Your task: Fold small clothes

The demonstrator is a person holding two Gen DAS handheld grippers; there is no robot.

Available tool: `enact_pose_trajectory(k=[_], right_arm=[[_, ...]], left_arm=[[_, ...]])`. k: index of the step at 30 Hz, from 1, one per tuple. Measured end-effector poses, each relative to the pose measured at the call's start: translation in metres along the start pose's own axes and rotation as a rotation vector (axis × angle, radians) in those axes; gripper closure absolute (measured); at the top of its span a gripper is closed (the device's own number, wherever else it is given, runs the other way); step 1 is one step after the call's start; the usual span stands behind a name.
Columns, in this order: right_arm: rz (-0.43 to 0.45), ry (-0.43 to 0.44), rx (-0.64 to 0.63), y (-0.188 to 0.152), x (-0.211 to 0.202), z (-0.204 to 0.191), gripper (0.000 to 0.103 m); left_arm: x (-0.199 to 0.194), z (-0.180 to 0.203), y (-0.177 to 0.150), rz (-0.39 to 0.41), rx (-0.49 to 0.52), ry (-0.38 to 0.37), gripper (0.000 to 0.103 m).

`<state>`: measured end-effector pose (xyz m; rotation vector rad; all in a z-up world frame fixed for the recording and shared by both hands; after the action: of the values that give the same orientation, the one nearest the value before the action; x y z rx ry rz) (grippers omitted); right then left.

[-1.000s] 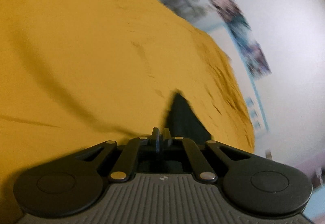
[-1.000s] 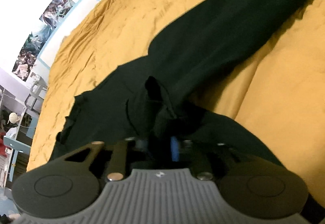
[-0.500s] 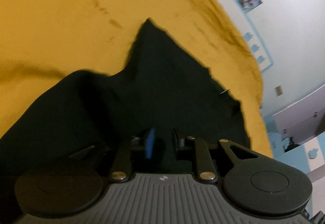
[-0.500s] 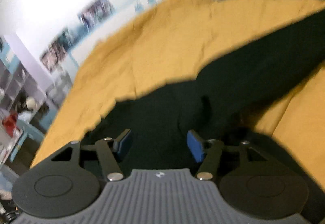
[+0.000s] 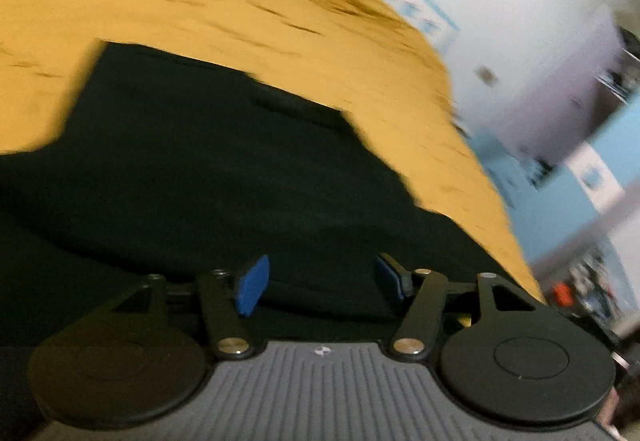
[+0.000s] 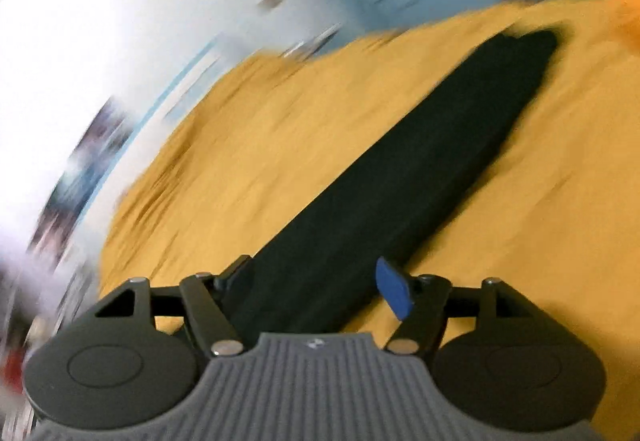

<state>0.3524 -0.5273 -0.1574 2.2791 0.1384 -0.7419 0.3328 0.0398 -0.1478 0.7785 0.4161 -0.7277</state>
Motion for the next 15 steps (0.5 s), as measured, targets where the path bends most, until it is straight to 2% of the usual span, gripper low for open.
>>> enact_pose_trajectory(k=[3,8,11,15], right_arm=[[0.081,-0.137,0.065,0.045,0.013,0.056,0.037],[0.09,-0.248,0.156,0.07,0.066,0.095,0.038],[0.114,-0.253,0.187,0.084,0.081,0.112,0.038],[0.171,-0.218,0.187,0.097,0.095,0.117,0.031]], left_arm=[[0.03,0.037,-0.019,-0.05,0.04,-0.059,0.03],[0.078,0.07,-0.042,-0.108,0.066,-0.076,0.03],[0.096,0.074,-0.051,-0.142,0.074,-0.045,0.03],[0.107,0.069,-0.061,-0.177,0.073,-0.016,0.03]])
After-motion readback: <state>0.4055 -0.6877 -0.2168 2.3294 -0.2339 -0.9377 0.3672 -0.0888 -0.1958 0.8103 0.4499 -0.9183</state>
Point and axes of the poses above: each gripper's, at about its wrist camera, not at the fingertips, and x roughly the way its jaws point, z to its right, y to its top, the point moved 5 cm from there along x, roughly the way its jaws point, and after that the axes turned 7 degrees about -x, right-handed, at the moved point
